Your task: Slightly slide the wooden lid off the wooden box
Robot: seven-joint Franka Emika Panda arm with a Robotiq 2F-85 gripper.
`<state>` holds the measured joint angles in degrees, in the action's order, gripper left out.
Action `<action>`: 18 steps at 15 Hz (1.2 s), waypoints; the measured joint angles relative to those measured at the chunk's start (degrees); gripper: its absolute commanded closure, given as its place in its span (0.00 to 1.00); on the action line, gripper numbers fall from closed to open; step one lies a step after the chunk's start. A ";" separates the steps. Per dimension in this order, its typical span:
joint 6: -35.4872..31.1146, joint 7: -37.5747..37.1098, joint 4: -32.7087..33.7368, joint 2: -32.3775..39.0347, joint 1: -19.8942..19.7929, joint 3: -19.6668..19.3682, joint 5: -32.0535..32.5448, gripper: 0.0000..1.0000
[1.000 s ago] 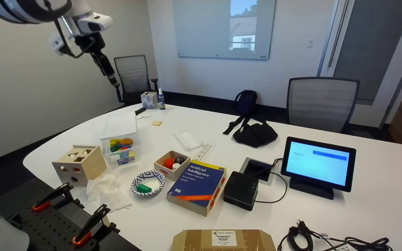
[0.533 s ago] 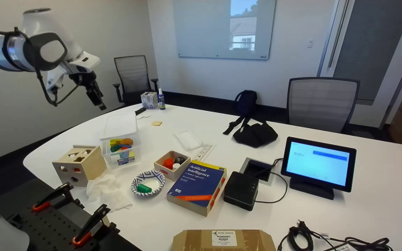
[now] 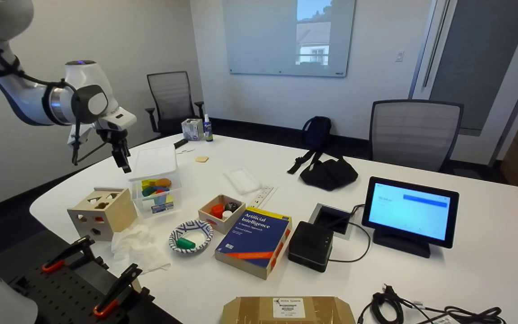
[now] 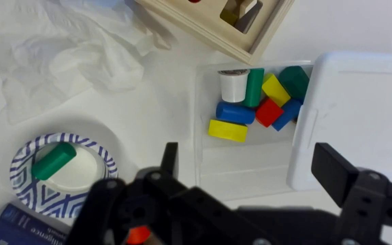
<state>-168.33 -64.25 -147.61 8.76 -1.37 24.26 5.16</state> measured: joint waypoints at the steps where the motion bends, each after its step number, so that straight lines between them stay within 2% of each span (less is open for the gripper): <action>1: -0.03 -1.36 1.21 2.54 0.61 -0.36 1.07 0.00; 4: -0.77 -3.71 4.45 9.25 3.23 -1.14 1.75 0.00; 7: -4.84 -0.15 6.00 13.35 7.21 -2.48 -4.53 0.00; 16: -4.92 -0.14 6.63 13.70 7.87 -3.08 -4.78 0.00; 18: -4.92 1.79 6.60 13.70 9.34 -4.10 -8.77 0.00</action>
<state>-173.25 -62.46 -141.00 22.46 7.97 20.16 -3.61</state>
